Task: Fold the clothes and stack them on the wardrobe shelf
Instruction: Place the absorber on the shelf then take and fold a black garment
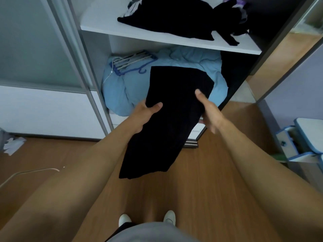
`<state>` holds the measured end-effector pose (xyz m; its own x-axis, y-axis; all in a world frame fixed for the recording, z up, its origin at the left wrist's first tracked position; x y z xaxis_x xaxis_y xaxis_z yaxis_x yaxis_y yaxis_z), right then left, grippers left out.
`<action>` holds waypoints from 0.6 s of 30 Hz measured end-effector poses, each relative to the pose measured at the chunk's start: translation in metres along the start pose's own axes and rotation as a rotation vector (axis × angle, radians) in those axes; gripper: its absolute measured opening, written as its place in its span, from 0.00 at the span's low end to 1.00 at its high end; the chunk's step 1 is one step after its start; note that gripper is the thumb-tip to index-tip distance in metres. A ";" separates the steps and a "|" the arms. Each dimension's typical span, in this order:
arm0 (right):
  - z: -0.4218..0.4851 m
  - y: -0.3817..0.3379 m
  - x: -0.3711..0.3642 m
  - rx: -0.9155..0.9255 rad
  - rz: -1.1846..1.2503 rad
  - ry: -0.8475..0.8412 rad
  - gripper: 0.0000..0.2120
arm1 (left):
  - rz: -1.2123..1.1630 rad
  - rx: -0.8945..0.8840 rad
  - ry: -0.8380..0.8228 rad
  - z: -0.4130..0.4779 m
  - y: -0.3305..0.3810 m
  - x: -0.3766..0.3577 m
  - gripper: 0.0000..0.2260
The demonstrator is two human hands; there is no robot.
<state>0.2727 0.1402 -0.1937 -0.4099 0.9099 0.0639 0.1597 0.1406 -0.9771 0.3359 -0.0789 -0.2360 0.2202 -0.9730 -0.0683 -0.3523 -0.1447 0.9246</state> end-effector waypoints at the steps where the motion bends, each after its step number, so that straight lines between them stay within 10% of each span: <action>1: -0.005 0.017 -0.006 -0.038 -0.086 -0.054 0.28 | -0.036 0.006 0.014 -0.002 0.003 0.003 0.19; 7: -0.008 0.035 -0.046 0.096 -0.023 0.003 0.08 | -0.181 0.070 0.077 -0.014 0.021 0.035 0.16; 18: -0.005 -0.003 -0.063 -0.045 0.582 -0.019 0.19 | 0.017 0.163 -0.131 -0.039 -0.046 0.055 0.32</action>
<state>0.3019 0.0846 -0.1936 -0.2588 0.8354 -0.4849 0.4015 -0.3635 -0.8406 0.4001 -0.1187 -0.2676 0.0964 -0.9891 -0.1118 -0.4994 -0.1452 0.8541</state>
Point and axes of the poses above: each hand's wrist, its own z-axis towards the middle knuckle, its own x-axis out of the back of the hand, y = z × x, the point moved 7 cm from there along z, towards the middle knuckle, and after that the axes turned 10 degrees about x, right-handed, at the moved point
